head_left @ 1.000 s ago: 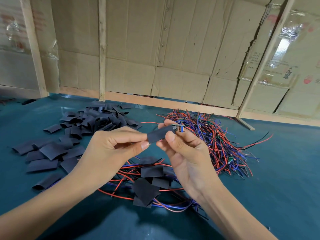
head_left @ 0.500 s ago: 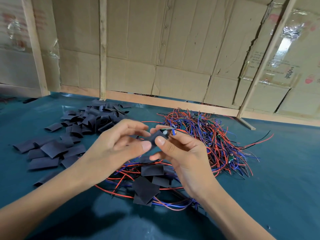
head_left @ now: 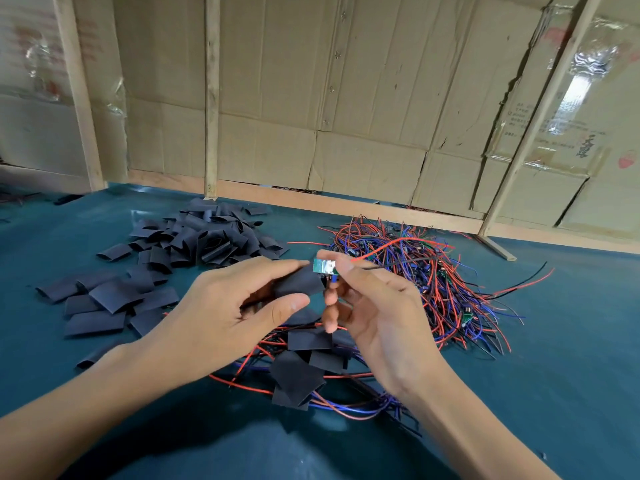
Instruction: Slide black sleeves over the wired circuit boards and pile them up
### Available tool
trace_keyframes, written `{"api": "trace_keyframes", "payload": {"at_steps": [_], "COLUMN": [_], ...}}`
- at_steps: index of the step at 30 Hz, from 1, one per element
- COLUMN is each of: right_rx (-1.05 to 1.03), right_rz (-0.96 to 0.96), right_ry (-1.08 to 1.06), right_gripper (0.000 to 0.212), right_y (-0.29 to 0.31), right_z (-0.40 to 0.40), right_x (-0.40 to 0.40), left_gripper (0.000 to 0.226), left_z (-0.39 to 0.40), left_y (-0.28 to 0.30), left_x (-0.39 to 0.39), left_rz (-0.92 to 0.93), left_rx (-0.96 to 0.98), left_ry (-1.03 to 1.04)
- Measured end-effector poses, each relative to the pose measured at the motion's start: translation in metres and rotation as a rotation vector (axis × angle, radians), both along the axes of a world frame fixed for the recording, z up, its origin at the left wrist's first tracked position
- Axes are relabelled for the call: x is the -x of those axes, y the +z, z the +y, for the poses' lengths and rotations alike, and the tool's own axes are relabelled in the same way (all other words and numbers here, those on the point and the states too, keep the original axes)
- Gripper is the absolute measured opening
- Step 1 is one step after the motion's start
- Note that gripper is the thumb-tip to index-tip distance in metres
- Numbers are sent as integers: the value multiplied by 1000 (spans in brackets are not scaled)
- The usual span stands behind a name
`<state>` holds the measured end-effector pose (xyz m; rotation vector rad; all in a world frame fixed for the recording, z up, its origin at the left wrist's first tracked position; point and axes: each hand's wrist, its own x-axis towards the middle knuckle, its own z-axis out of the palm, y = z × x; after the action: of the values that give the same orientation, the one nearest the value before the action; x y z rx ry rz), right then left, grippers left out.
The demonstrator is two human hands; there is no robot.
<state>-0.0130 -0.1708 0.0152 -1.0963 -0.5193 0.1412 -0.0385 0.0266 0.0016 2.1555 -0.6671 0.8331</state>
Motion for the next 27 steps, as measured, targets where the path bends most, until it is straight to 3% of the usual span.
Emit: {"api": "trace_keyframes", "payload": {"at_steps": [2, 7, 18, 27], "right_rx": [14, 10, 139, 198], "right_rz": [-27, -101, -171, -216], "right_ry": [-36, -91, -185, -170], "right_gripper": [17, 7, 23, 15], "right_y": [1, 0, -4, -4], "right_z": [0, -1, -4, -5], "right_x": [0, -4, -10, -7], "left_gripper": [36, 36, 45, 51], "left_z": [3, 9, 12, 10], "left_y": [-2, -4, 1, 3], "left_x": [-2, -4, -3, -4], "left_rz": [-51, -67, -100, -121], "left_rx": [-69, -119, -272, -348], "left_ry": [20, 14, 3, 60]}}
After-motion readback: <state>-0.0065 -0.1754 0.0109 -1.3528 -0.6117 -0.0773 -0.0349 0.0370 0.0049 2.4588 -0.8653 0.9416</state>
